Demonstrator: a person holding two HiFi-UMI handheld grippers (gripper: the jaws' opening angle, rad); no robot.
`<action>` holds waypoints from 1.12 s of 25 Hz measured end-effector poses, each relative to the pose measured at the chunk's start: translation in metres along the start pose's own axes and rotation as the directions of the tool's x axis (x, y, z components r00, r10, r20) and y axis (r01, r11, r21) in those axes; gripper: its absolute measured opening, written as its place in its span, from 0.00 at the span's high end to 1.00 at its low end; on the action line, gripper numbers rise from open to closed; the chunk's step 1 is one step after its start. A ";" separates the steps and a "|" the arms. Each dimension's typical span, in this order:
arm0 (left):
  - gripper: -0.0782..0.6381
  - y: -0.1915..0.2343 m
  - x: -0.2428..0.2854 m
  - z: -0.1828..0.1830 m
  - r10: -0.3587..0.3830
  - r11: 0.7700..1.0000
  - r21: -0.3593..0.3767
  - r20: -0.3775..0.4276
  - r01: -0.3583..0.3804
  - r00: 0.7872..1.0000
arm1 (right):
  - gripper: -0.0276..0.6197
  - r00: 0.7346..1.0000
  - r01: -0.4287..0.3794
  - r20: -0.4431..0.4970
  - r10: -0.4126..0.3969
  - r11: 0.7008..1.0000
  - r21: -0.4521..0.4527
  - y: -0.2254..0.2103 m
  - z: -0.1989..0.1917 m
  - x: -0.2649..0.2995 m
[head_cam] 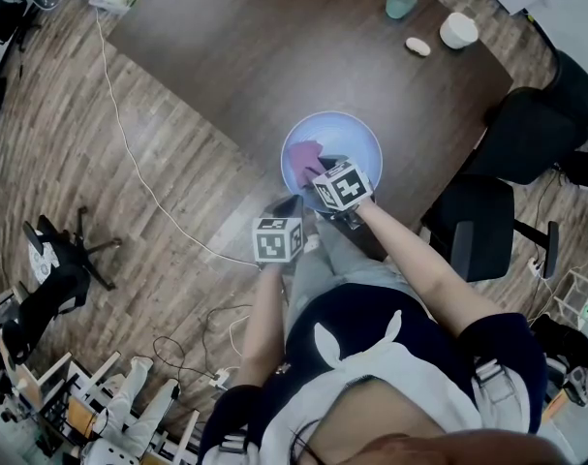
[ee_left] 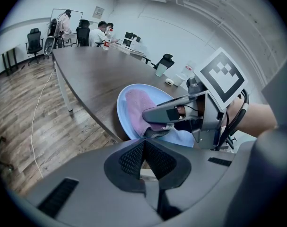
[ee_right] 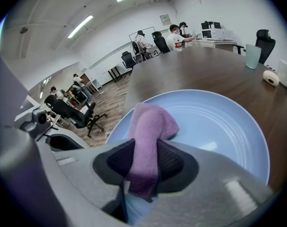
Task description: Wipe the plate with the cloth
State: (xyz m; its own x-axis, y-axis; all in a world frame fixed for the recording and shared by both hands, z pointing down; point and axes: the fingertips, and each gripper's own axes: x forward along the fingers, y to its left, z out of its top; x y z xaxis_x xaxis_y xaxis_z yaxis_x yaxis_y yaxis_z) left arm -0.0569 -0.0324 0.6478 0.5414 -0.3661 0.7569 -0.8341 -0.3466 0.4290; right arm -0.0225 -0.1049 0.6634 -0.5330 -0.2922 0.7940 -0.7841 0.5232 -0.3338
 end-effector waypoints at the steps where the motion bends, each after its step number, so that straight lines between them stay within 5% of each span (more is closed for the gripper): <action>1: 0.88 0.000 0.000 0.000 0.000 1.000 0.001 0.000 0.000 1.000 | 0.75 1.000 -0.002 0.004 0.002 1.000 -0.005 0.002 0.001 0.000; 28: 0.88 0.002 -0.003 0.000 0.001 1.000 0.005 -0.001 -0.001 1.000 | 0.75 0.991 -0.109 -0.090 0.099 0.988 -0.105 0.027 -0.012 0.001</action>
State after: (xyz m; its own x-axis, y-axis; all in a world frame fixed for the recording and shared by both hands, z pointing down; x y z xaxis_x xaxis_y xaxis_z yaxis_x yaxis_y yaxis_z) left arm -0.0598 -0.0315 0.6464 0.5405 -0.3654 0.7578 -0.8340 -0.3509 0.4257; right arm -0.0406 -0.0815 0.6610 -0.5776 -0.1654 0.7994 -0.6836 0.6332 -0.3629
